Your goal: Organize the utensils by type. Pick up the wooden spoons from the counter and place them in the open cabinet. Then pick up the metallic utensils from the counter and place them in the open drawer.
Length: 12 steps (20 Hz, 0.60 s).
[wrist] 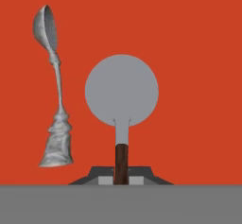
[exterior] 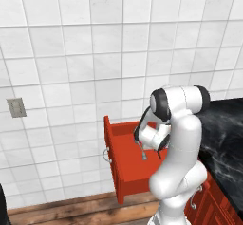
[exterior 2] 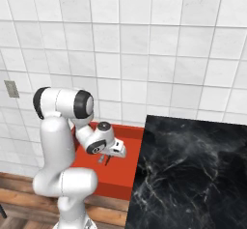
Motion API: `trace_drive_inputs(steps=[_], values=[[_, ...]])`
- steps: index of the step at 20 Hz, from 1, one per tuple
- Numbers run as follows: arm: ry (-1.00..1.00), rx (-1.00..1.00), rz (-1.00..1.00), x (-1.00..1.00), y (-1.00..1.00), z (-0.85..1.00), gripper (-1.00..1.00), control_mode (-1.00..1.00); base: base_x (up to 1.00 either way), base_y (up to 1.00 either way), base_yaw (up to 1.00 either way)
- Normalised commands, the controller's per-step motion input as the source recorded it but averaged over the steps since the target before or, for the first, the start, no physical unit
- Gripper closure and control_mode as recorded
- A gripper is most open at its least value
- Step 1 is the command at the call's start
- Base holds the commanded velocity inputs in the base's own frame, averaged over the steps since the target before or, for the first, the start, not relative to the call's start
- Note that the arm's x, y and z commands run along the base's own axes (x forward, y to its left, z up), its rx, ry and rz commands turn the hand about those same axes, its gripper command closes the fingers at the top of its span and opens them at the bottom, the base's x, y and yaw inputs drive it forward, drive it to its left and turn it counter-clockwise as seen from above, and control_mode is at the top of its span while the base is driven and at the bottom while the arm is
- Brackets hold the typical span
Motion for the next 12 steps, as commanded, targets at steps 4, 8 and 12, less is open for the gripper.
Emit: trace_drive_inputs(steps=[4,8,12], values=[[0.01,0.00,0.00,0.04,-0.10,-0.35,1.00,-1.00,0.00,0.00,0.00],[0.00,0.00,0.00,0.06,-0.09,-0.28,1.00,-1.00,0.00,0.00,0.00],[0.00,0.00,0.00,0.06,-0.07,-0.25,1.00,-1.00,0.00,0.00,0.00]])
